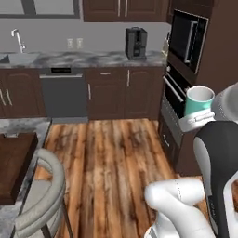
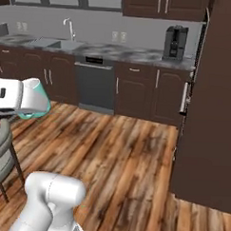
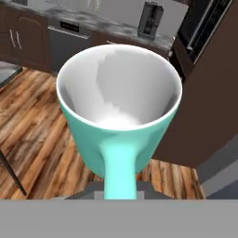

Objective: There is a tray on the dining counter. Grab the cup, mug, and pitcher and place them on the tray. The pitcher may be placed next to the tray if it cannot fit the tray.

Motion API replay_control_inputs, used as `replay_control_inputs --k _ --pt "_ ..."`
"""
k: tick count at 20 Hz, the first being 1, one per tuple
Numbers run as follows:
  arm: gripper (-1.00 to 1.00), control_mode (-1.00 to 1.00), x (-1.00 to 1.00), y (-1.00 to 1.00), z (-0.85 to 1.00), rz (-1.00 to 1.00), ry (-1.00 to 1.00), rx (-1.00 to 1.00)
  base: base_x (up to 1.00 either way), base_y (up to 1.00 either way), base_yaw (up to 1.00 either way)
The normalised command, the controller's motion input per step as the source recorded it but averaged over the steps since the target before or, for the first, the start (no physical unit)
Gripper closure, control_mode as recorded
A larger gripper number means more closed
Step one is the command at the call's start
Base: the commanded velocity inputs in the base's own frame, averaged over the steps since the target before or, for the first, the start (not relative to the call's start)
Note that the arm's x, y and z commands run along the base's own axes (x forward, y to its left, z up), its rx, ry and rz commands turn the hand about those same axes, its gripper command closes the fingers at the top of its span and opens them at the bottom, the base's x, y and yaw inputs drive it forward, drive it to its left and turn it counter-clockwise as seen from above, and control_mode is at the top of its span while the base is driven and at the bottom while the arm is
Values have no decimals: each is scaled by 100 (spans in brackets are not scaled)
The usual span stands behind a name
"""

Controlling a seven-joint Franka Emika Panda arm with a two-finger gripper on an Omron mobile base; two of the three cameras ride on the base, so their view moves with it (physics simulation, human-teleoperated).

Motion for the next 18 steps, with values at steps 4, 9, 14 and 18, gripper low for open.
replay_control_inputs --k 4,9,14,18 --pt "100 100 0 0 0 0 0 0 47 33 69" --pt "100 100 0 0 0 0 0 0 77 -23 67" --pt "100 100 0 0 0 0 0 0 73 -14 62" --pt "100 100 0 0 0 0 0 0 61 0 61"
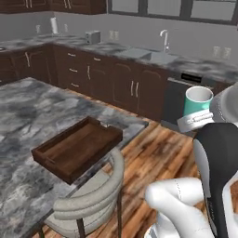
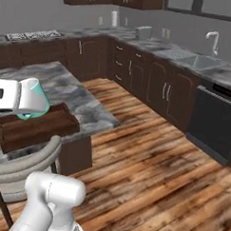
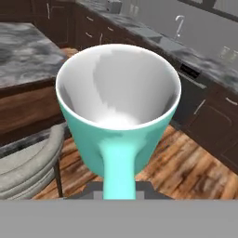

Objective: There is a tray on the dining counter. Grab the cup, mug, and pitcher and place them on the tray. The pitcher may be placed next to the tray if it cannot fit the tray.

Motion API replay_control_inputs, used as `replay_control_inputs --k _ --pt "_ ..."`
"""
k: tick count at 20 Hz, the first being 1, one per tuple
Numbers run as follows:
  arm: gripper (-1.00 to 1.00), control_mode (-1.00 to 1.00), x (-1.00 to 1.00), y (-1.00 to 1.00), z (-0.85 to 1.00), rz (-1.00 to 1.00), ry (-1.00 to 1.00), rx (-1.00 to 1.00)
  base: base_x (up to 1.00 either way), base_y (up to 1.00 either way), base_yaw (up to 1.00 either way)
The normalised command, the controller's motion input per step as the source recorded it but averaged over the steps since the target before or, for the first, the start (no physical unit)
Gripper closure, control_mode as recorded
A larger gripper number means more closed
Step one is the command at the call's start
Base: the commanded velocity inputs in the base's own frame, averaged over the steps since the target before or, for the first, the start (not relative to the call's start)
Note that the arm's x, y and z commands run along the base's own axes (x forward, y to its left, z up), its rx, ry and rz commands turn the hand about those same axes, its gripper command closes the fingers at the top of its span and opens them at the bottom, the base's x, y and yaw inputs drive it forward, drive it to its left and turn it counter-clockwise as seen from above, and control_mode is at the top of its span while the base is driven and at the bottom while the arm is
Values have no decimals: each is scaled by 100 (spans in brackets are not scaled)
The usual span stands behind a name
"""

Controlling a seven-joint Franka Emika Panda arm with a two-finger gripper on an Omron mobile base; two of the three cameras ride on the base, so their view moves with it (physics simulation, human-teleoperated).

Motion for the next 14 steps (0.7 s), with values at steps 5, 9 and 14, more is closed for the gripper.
replay_control_inputs --k 5,9,14 --pt "100 100 0 0 0 0 0 0 36 0 64" --pt "100 100 0 0 0 0 0 0 19 0 64" --pt "100 100 0 0 0 0 0 0 80 -32 43"
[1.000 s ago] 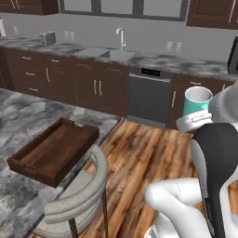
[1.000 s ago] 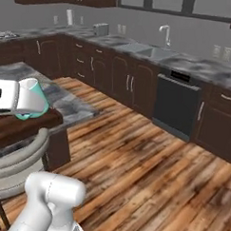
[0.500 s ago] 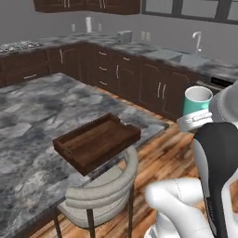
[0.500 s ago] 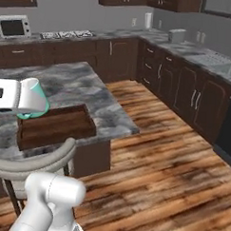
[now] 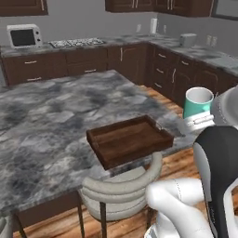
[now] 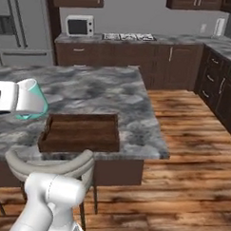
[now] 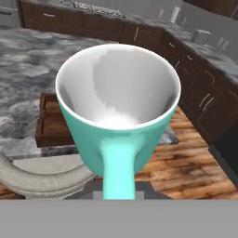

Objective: There is a tray on the dining counter. Grab the cup, mug, and pitcher and place them on the tray. The pitcher may be placed next to the tray if it cannot fit the tray.

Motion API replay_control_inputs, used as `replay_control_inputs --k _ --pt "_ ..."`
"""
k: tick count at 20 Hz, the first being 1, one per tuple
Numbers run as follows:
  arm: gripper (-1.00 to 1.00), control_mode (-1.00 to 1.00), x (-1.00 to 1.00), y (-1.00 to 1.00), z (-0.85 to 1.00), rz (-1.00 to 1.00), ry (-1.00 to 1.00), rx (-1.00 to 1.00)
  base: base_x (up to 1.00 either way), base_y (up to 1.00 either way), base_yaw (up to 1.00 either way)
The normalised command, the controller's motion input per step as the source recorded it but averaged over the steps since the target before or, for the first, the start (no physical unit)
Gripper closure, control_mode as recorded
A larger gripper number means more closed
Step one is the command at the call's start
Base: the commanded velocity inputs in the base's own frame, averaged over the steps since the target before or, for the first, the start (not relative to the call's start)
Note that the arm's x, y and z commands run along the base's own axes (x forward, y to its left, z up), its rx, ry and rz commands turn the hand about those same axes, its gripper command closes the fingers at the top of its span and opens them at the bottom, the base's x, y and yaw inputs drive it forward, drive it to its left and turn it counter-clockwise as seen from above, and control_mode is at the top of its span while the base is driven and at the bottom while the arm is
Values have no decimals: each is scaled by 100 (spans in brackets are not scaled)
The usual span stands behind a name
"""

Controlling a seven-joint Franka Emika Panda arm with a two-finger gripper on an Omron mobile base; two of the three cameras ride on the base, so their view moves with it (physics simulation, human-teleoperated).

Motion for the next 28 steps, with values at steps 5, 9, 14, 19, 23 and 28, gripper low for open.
replay_control_inputs --k 5,9,14,19,23,28 --pt "100 100 0 0 0 0 0 0 93 -55 36" --pt "100 100 0 0 0 0 0 0 69 -31 47" --pt "100 100 0 0 0 0 0 0 -14 -71 47" --pt "100 100 0 0 0 0 0 0 -11 -73 7" --pt "100 100 0 0 0 0 0 0 77 -3 5" --pt "100 100 0 0 0 0 0 0 100 0 37"
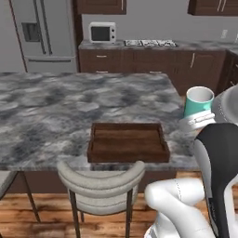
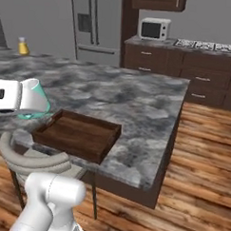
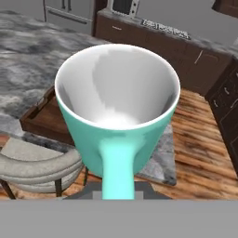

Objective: There is a tray on the dining counter. Grab the cup, mug, and pitcher and place them on the tray. The pitcher may be placed next to the tray if it cannot fit the tray.

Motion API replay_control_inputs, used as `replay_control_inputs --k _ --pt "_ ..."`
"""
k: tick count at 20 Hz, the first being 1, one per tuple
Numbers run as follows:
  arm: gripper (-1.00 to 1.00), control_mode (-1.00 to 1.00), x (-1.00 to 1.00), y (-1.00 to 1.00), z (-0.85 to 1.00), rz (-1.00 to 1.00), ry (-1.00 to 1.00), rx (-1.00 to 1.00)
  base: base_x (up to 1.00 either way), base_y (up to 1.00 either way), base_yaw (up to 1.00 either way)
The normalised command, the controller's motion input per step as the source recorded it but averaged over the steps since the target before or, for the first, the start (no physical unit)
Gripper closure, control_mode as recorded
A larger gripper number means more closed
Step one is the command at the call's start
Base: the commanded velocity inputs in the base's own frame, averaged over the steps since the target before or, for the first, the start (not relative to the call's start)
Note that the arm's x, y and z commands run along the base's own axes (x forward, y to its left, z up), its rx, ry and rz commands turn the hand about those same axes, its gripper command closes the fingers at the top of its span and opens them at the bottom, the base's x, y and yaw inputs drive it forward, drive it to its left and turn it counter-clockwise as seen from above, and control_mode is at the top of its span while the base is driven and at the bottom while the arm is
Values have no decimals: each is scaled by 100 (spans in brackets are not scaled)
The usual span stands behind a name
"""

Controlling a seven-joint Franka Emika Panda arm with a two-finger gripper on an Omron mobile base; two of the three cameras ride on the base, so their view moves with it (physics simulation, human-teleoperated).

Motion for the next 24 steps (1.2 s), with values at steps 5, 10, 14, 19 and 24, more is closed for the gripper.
replay_control_inputs --k 5,10,14,19,24 --pt "100 100 0 0 0 0 0 0 70 0 68" --pt "100 100 0 0 0 0 0 0 93 -43 41" --pt "100 100 0 0 0 0 0 0 99 -95 3" --pt "100 100 0 0 0 0 0 0 98 -97 15" --pt "100 100 0 0 0 0 0 0 97 -92 32"
